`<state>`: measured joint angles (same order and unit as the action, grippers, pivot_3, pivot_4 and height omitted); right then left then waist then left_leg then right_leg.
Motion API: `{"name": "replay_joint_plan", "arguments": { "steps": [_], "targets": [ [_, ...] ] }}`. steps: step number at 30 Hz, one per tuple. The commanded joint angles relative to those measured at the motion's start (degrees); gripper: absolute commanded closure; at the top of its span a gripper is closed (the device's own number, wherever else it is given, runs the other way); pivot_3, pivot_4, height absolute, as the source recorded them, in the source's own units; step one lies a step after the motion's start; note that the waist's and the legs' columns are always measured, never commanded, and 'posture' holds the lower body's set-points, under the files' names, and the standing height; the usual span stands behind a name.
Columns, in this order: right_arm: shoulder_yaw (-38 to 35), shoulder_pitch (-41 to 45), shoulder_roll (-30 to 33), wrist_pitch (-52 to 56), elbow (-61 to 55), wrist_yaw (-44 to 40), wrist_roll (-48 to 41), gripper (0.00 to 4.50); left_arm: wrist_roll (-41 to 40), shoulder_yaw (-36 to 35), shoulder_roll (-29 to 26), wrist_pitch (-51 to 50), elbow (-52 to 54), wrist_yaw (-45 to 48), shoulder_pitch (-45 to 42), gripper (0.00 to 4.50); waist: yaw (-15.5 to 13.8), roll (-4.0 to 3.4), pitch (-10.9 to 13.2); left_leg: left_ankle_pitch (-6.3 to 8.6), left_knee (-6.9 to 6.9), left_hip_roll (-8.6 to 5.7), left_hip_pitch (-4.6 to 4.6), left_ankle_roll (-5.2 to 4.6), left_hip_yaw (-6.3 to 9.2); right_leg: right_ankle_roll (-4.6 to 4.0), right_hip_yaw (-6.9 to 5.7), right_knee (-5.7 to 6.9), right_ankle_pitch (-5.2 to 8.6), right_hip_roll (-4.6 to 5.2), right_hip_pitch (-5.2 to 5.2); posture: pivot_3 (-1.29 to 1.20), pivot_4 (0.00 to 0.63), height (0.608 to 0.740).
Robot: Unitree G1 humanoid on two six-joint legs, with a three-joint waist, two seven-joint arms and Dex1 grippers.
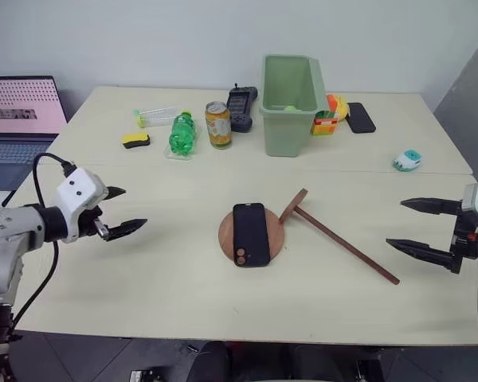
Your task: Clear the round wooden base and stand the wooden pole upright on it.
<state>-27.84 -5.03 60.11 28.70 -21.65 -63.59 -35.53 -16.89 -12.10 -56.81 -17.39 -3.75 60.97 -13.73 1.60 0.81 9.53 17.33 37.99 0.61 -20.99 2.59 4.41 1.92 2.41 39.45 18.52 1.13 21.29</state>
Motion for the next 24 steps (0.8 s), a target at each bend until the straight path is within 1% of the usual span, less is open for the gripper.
{"name": "replay_joint_plan", "arguments": {
  "steps": [1,6,9,11,14,17,20,24],
  "targets": [
    [-2.0,0.2,-0.2,2.0,-4.2,0.9,-2.3,0.02,-1.1,2.7,1.5,-1.2,2.1,1.0,-4.8,0.0,-0.1,0.0,0.0,0.0,0.0,-0.02,0.0,0.0,0.01,0.0,-0.01,0.01,0.0,-0.01,0.0,0.0,0.15,0.74],
    [-2.5,-1.3,-1.4,4.4,-8.4,3.0,-3.9,0.02,-1.6,7.7,6.2,-3.2,0.7,2.2,-11.6,0.0,-0.1,0.01,0.0,0.0,0.04,-0.05,-0.04,0.0,0.0,0.01,-0.03,0.0,0.0,-0.07,-0.01,0.0,0.15,0.74],
    [-2.3,-1.6,-2.7,6.7,-12.0,5.2,-5.8,0.02,-0.5,12.2,9.9,-3.1,-2.1,4.1,-15.8,0.0,-0.1,0.02,0.0,0.0,0.06,-0.06,-0.06,0.0,0.0,0.01,-0.04,0.02,0.0,-0.09,0.0,0.0,0.15,0.74],
    [-1.6,-1.8,-3.8,8.6,-15.2,7.4,-7.7,0.02,1.5,15.8,13.5,-1.4,-6.5,4.8,-19.5,0.0,-0.1,0.03,0.0,-0.01,0.08,-0.09,-0.06,0.01,-0.01,0.01,-0.05,0.03,0.0,-0.12,0.0,0.0,0.15,0.74],
    [-0.2,-2.0,-5.5,10.8,-19.0,11.0,-9.9,0.02,4.2,19.4,18.6,2.2,-13.9,4.9,-24.5,0.0,-0.1,0.06,0.0,-0.01,0.08,-0.1,-0.07,0.0,0.0,0.01,-0.05,0.02,0.0,-0.13,0.0,0.0,0.15,0.74],
    [1.6,-1.5,-7.2,13.2,-22.2,15.9,-11.0,0.02,6.3,21.4,22.9,6.0,-21.1,5.3,-28.5,0.0,-0.2,0.09,0.0,-0.01,0.17,-0.13,-0.18,0.01,-0.01,0.01,-0.12,0.05,0.0,-0.13,0.02,0.0,0.15,0.74],
    [3.6,-0.8,-9.3,15.4,-25.2,21.0,-13.5,0.02,8.0,23.0,26.3,9.2,-27.4,6.0,-31.7,0.0,0.0,0.12,0.0,-0.01,0.18,-0.16,-0.24,0.01,0.01,0.01,-0.12,0.03,-0.01,-0.13,0.08,0.0,0.15,0.74],
    [4.8,-0.6,-10.2,16.5,-27.2,24.4,-14.7,0.02,9.6,23.6,28.4,12.0,-32.6,7.4,-34.0,0.0,0.2,0.12,0.0,-0.01,0.17,-0.16,-0.29,0.01,0.03,0.01,-0.12,0.04,-0.01,-0.13,0.14,0.0,0.15,0.74]
  ]
}}
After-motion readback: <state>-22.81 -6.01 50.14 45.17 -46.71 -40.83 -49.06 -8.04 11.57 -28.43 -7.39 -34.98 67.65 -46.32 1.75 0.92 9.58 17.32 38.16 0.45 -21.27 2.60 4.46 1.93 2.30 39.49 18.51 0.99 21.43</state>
